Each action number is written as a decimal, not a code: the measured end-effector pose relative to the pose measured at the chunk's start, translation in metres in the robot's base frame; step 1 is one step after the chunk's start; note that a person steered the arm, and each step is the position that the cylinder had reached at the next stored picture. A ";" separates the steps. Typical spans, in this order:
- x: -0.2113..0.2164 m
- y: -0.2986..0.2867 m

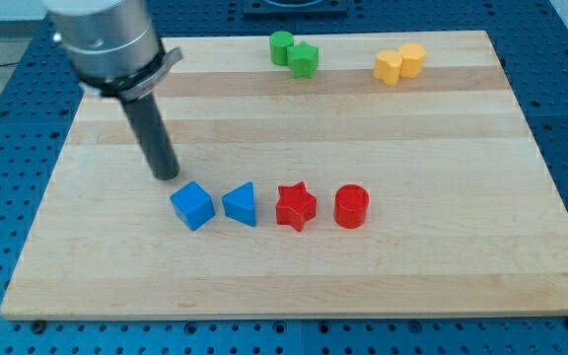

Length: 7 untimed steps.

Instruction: Push the green circle parallel to the cube

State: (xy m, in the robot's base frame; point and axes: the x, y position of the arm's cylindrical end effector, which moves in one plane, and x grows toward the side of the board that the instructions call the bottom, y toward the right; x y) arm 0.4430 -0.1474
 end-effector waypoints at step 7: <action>-0.226 0.231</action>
State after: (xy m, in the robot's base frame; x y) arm 0.2175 0.0837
